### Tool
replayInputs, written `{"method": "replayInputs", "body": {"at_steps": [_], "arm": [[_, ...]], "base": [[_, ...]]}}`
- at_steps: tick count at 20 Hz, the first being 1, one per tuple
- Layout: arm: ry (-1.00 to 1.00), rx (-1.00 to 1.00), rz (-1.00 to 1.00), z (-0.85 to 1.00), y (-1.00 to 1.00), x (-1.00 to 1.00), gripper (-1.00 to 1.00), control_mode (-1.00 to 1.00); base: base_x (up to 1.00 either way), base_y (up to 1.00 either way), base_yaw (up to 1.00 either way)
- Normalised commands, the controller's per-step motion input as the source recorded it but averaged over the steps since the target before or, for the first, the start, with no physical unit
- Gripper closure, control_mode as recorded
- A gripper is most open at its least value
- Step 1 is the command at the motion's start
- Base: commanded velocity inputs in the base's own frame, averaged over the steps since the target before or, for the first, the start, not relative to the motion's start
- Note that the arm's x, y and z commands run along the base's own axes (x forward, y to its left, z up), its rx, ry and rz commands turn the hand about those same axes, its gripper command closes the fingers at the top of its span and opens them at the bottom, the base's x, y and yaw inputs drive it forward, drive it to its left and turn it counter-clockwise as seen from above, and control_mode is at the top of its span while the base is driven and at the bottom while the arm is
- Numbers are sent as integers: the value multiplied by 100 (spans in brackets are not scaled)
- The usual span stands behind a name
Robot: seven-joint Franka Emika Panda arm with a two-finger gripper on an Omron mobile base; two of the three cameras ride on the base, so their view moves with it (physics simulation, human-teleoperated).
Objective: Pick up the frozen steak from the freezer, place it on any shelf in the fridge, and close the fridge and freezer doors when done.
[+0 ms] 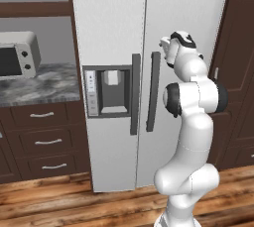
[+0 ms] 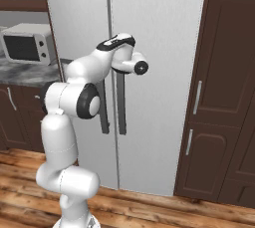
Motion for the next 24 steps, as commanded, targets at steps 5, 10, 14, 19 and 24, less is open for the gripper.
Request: {"method": "replayInputs", "body": {"at_steps": [5, 10, 14, 19, 24], "arm": [[-2, -5, 0, 48, -1, -6, -100, -100], [-6, 0, 0, 5, -28, -64, -100, -100], [-14, 0, 2, 34, 0, -59, -100, -100], [-5, -5, 0, 61, 7, -10, -100, -100], [0, -16, 0, 38, 27, 3, -100, -100]], "base": [[0, 0, 0], [0, 0, 0], [0, 0, 0], [0, 0, 0], [0, 0, 0]]}}
